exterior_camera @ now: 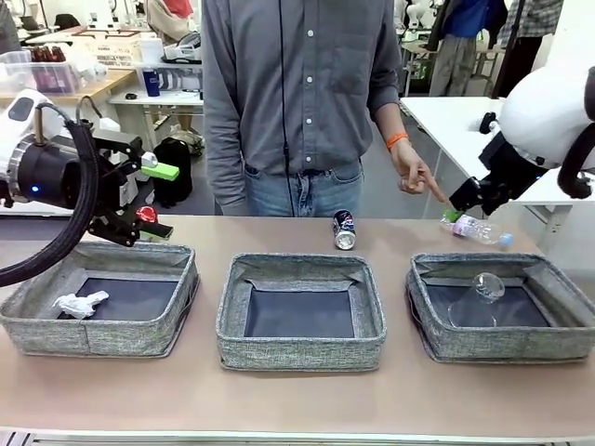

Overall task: Sort the waste into the appropriate baskets.
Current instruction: Pick up the waste item pointed out by the person.

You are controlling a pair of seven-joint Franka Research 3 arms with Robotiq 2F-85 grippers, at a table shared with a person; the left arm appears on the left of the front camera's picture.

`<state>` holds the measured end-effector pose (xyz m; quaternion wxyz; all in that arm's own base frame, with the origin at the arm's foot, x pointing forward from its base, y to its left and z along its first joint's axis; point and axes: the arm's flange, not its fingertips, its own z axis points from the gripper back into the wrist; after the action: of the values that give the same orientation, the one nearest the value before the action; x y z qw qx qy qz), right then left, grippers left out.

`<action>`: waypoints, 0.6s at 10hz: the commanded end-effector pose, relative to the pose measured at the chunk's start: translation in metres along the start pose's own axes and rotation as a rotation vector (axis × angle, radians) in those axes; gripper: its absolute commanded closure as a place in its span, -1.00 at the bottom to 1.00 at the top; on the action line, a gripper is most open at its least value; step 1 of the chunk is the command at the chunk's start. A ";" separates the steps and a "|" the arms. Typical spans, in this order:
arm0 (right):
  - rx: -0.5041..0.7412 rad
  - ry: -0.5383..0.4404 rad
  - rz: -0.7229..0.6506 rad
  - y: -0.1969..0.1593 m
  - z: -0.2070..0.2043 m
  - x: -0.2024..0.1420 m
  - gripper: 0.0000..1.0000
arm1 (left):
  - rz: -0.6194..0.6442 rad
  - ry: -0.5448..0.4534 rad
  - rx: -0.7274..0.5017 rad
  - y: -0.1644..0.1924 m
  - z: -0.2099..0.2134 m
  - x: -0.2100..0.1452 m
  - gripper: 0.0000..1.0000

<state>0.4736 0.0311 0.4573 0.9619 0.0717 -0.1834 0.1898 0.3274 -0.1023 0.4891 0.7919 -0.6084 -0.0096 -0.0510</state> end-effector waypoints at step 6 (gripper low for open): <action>-0.029 0.108 0.383 -0.124 -0.102 0.077 -1.00 | 0.004 -0.003 -0.003 -0.004 0.000 0.000 -1.00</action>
<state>0.6146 -0.0375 0.3864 0.9361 0.0043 -0.1220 0.3299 0.3276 -0.1023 0.4892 0.7920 -0.6083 -0.0096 -0.0511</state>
